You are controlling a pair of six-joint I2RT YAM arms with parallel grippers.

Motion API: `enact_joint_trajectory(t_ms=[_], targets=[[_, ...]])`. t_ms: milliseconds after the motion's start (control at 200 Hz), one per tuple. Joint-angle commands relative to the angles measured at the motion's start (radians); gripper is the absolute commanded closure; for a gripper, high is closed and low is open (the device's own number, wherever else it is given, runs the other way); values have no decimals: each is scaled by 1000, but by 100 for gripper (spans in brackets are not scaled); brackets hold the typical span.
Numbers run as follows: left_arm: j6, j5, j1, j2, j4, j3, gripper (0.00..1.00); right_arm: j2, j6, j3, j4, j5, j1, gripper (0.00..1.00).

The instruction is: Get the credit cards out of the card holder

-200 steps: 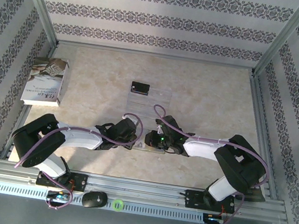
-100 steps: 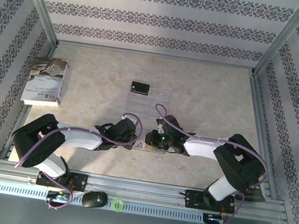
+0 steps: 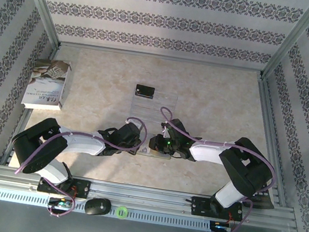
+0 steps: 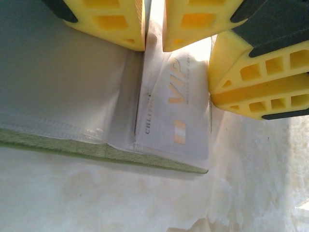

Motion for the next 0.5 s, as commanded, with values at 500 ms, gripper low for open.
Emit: enact_joint_trajectory(t_ms=[500], targets=[[-20,93,6,33,13,-42,80,30,18,-14,50,31,21,100]])
